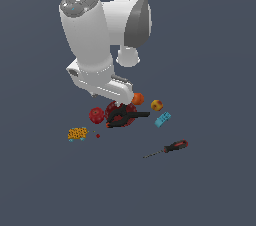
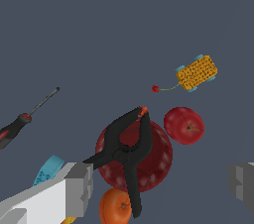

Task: Pick up a designated object from a clutter of objects.

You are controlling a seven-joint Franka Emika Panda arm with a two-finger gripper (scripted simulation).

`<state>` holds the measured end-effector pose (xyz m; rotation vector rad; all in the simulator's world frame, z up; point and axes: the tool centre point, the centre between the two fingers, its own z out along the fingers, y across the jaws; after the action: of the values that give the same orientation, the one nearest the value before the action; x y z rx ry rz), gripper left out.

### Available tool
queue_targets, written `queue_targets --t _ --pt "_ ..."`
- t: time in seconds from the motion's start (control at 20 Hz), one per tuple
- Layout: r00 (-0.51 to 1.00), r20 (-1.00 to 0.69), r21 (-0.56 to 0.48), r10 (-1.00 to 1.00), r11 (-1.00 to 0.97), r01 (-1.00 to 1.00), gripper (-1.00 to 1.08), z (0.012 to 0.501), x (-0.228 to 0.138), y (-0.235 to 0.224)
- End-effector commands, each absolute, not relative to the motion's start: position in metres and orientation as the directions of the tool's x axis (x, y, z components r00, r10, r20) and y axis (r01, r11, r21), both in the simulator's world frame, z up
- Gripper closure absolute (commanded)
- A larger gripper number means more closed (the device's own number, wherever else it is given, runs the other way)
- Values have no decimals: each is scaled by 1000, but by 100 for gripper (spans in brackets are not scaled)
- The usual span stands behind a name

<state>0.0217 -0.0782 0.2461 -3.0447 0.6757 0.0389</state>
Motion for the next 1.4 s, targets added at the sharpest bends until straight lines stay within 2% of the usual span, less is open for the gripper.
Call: queue_targets --t 0.0,0.75,1.35 --pt "864 -31 -19 -502 -864 -503 -92 231 28 -88" --pt "483 -30 -12 -875 -482 -876 -92 138 50 -156" --pt "176 -8 -1 -984 -176 -984 -92 79 49 -201"
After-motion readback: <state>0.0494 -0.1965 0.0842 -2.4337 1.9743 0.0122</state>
